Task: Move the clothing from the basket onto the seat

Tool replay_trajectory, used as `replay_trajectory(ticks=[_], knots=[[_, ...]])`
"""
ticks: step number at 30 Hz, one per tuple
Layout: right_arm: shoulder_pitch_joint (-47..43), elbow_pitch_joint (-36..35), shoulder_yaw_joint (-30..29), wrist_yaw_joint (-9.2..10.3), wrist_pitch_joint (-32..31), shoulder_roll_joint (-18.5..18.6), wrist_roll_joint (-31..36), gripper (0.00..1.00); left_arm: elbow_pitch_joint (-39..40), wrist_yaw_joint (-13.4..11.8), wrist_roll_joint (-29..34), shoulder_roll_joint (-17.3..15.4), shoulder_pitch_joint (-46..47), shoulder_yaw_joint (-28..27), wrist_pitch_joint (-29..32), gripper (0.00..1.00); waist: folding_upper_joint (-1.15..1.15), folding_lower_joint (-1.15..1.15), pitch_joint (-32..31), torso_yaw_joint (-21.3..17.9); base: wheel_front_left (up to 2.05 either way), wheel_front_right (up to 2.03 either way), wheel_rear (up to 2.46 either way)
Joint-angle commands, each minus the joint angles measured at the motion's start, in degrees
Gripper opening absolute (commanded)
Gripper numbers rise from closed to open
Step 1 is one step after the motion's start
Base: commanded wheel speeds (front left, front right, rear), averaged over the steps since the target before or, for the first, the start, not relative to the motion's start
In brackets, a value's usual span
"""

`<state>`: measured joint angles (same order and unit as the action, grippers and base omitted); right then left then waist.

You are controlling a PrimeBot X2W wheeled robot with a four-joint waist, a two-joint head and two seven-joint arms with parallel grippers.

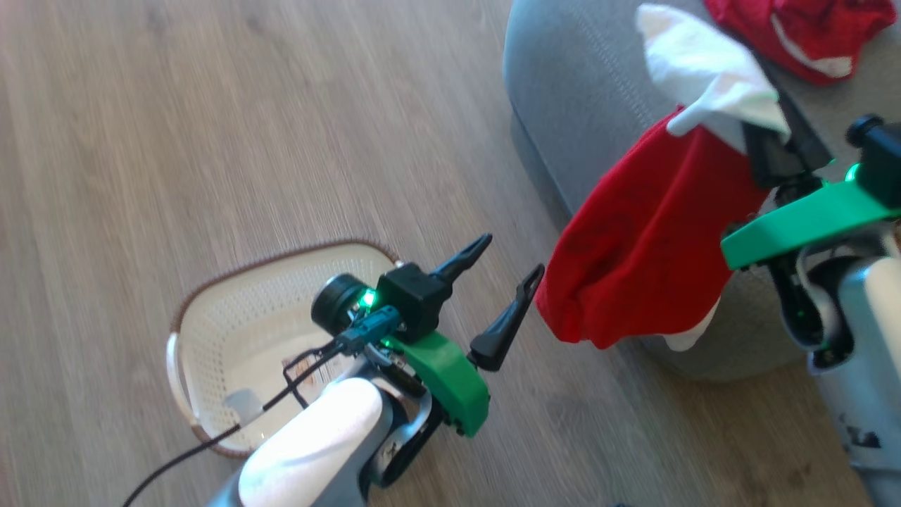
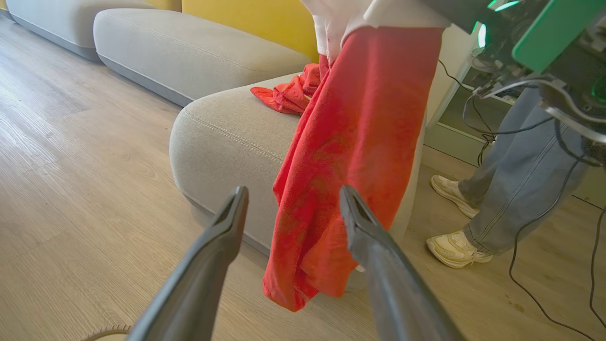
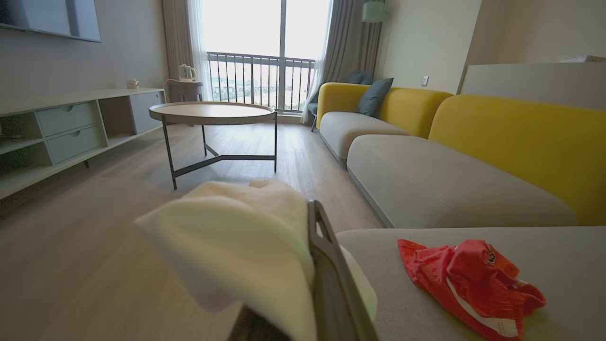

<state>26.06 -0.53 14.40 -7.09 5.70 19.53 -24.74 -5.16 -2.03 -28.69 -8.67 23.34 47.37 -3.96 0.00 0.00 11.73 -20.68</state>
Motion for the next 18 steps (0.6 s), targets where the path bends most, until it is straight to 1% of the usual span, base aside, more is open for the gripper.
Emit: replay_trajectory(ticks=[1, 6, 8, 12, 15, 18], knots=[[1.2, -1.8, -0.9, -0.4, 0.5, -0.1, 0.2, 0.0, 2.1, 0.1, 0.9, -0.3, 3.0, -1.9, 0.4, 1.0, 0.0, 0.0, 3.9, 0.9, 0.0, 0.0, 0.0], [6.7, -0.8, -5.7, -0.4, -0.7, 0.3, -1.6, 0.0, 2.8, 0.0, 1.4, -1.4, 4.6, -2.4, 1.1, 1.0, 0.0, 0.0, 9.7, 2.3, 0.0, 0.0, 0.0], [10.5, -0.1, -7.7, -0.4, -1.9, 1.3, -2.0, 0.0, 2.9, 0.0, 1.6, -1.8, 5.2, -2.6, 1.0, 1.0, 0.0, 0.0, 11.8, 3.2, 0.0, 0.0, 0.0], [19.9, 3.1, -12.5, -0.4, -5.6, 2.8, -5.3, 0.0, 2.8, -0.1, 1.2, -2.1, 5.7, -3.5, 0.5, 1.0, 0.0, 0.0, 14.8, 4.5, 0.0, 0.0, 0.0], [28.6, 6.9, -18.4, -0.4, -9.0, 5.9, -5.6, 0.0, 2.9, -0.2, 1.2, -2.3, 6.7, -4.0, 0.3, 1.0, 0.0, 0.0, 17.6, 6.3, 0.0, 0.0, 0.0], [37.7, 11.7, -24.1, -0.4, -12.2, 9.9, -4.8, 0.0, 3.0, -0.3, 1.4, -2.8, 7.6, -4.7, 0.1, 1.0, 0.0, 0.0, 20.3, 8.3, 0.0, 0.0, 0.0]])
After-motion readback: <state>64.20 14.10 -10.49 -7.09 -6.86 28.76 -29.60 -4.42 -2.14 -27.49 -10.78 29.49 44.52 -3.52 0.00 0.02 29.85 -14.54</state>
